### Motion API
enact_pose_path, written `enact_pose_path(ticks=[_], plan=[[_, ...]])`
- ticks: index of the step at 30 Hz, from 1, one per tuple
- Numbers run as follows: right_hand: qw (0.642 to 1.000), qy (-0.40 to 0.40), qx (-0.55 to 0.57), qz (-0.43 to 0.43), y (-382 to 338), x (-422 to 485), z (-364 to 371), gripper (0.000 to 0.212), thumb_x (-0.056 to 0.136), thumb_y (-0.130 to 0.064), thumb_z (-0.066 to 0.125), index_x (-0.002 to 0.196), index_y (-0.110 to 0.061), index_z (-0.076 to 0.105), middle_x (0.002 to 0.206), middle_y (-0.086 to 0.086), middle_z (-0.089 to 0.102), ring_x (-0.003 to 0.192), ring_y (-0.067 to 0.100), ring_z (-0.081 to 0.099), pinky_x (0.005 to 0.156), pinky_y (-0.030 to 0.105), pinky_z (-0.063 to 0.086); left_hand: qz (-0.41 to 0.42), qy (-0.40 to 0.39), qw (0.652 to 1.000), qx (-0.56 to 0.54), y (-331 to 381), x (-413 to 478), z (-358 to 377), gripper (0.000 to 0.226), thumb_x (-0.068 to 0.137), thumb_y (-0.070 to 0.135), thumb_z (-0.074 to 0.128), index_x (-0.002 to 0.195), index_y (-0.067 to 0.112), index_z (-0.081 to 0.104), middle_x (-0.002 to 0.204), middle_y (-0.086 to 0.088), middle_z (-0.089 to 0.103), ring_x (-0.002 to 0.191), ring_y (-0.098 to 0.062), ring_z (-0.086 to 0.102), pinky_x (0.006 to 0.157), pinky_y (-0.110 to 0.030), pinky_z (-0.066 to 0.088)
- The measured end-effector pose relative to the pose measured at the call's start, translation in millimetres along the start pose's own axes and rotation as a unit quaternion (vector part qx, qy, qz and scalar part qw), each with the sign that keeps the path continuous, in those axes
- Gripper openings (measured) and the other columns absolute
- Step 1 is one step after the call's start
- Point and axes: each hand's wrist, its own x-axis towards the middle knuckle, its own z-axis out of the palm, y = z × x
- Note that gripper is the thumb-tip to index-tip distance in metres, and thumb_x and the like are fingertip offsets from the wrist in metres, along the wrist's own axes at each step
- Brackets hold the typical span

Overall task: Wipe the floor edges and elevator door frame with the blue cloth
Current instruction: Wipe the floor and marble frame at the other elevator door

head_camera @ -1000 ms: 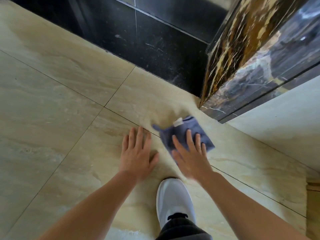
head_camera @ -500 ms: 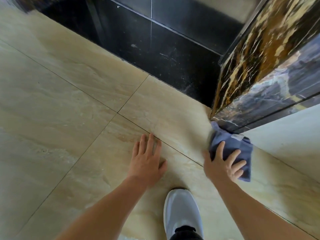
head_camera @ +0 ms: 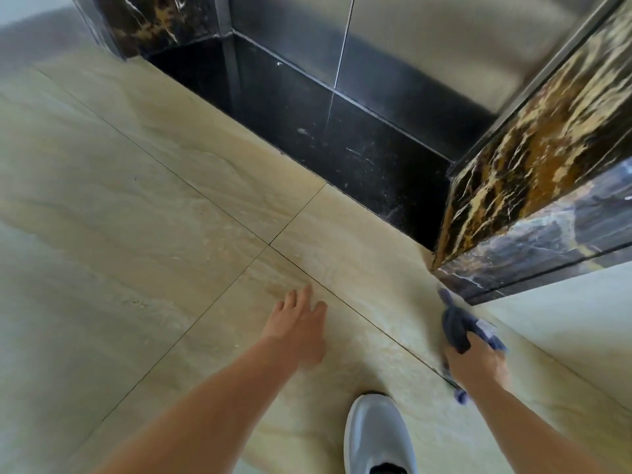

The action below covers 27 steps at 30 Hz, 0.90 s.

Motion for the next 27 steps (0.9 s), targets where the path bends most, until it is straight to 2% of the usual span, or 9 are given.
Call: enact_pose_path(ticks=[3, 6, 8, 11, 13, 15, 18, 22, 27], plan=[[0.984, -0.142, 0.098, -0.038, -46, -18, -22, 0.011, 0.091, -0.019, 0.058, 0.083, -0.012, 0.057, 0.060, 0.006, 0.055, 0.044, 0.018, 0.049, 0.041, 0.024, 0.038, -0.023, -0.003, 1.000, -0.006, -30, -28, -32, 0.053, 0.091, 0.035, 0.051, 0.139, 0.016, 0.037, 0.151, -0.015, 0.020, 0.135, -0.035, 0.026, 0.109, -0.042, 0.029], [0.940, -0.290, 0.171, -0.050, -113, -57, -46, 0.035, 0.094, -0.013, 0.046, 0.060, -0.013, 0.042, 0.047, 0.003, 0.031, 0.035, 0.015, 0.021, 0.040, 0.029, 0.026, -0.063, -0.005, 0.997, -0.032, -63, -66, -58, 0.048, 0.093, 0.036, 0.048, 0.137, 0.017, 0.040, 0.143, -0.013, 0.035, 0.131, -0.034, 0.034, 0.106, -0.043, 0.032], [0.919, -0.329, 0.190, -0.103, -163, -94, -63, 0.046, 0.096, -0.014, 0.039, 0.051, -0.015, 0.039, 0.041, 0.003, 0.027, 0.032, 0.015, 0.019, 0.050, 0.039, 0.029, -0.088, -0.011, 0.993, -0.077, -86, -98, -75, 0.045, 0.095, 0.035, 0.047, 0.135, 0.016, 0.043, 0.142, -0.013, 0.040, 0.130, -0.034, 0.039, 0.106, -0.044, 0.036], [0.922, -0.311, 0.162, -0.164, -234, -148, -88, 0.044, 0.097, -0.018, 0.047, 0.053, -0.015, 0.046, 0.044, 0.005, 0.038, 0.037, 0.015, 0.033, 0.073, 0.054, 0.049, -0.111, -0.037, 0.984, -0.132, -115, -136, -97, 0.042, 0.096, 0.031, 0.048, 0.133, 0.010, 0.048, 0.137, -0.013, 0.051, 0.123, -0.032, 0.051, 0.101, -0.042, 0.045], [0.932, -0.268, 0.143, -0.196, -289, -175, -102, 0.026, 0.095, -0.020, 0.055, 0.070, -0.014, 0.063, 0.056, 0.007, 0.056, 0.052, 0.016, 0.053, 0.083, 0.048, 0.052, -0.124, -0.050, 0.982, -0.135, -139, -149, -113, 0.042, 0.095, 0.032, 0.049, 0.129, 0.007, 0.052, 0.134, -0.014, 0.055, 0.121, -0.032, 0.054, 0.099, -0.038, 0.046], [0.928, -0.232, 0.154, -0.247, -346, -190, -105, 0.014, 0.093, -0.018, 0.058, 0.093, -0.012, 0.070, 0.075, 0.013, 0.063, 0.072, 0.023, 0.059, 0.074, 0.039, 0.049, -0.142, -0.067, 0.978, -0.137, -164, -148, -121, 0.043, 0.094, 0.035, 0.050, 0.127, 0.007, 0.055, 0.130, -0.016, 0.058, 0.119, -0.032, 0.055, 0.095, -0.035, 0.046], [0.900, -0.218, 0.182, -0.332, -434, -189, -84, 0.013, 0.091, -0.017, 0.059, 0.097, -0.016, 0.071, 0.081, 0.013, 0.067, 0.076, 0.024, 0.061, 0.069, 0.035, 0.053, -0.184, -0.070, 0.965, -0.175, -208, -123, -125, 0.040, 0.092, 0.037, 0.051, 0.121, 0.011, 0.059, 0.124, -0.013, 0.062, 0.114, -0.030, 0.058, 0.091, -0.034, 0.047], [0.878, -0.252, 0.174, -0.368, -522, -150, -36, 0.014, 0.088, -0.020, 0.060, 0.087, -0.009, 0.068, 0.058, 0.006, 0.053, 0.054, 0.017, 0.045, 0.050, 0.029, 0.037, -0.235, -0.062, 0.932, -0.267, -257, -58, -129, 0.029, 0.089, 0.036, 0.052, 0.107, 0.017, 0.065, 0.114, -0.007, 0.068, 0.103, -0.024, 0.062, 0.086, -0.030, 0.050], [0.867, -0.297, 0.194, -0.350, -617, -70, 26, 0.017, 0.086, -0.018, 0.058, 0.074, -0.005, 0.057, 0.061, 0.011, 0.047, 0.061, 0.023, 0.043, 0.057, 0.033, 0.034, -0.258, 0.009, 0.920, -0.296, -320, 39, -156, 0.014, 0.090, 0.033, 0.053, 0.096, 0.026, 0.063, 0.107, -0.001, 0.070, 0.099, -0.019, 0.065, 0.080, -0.024, 0.048]])
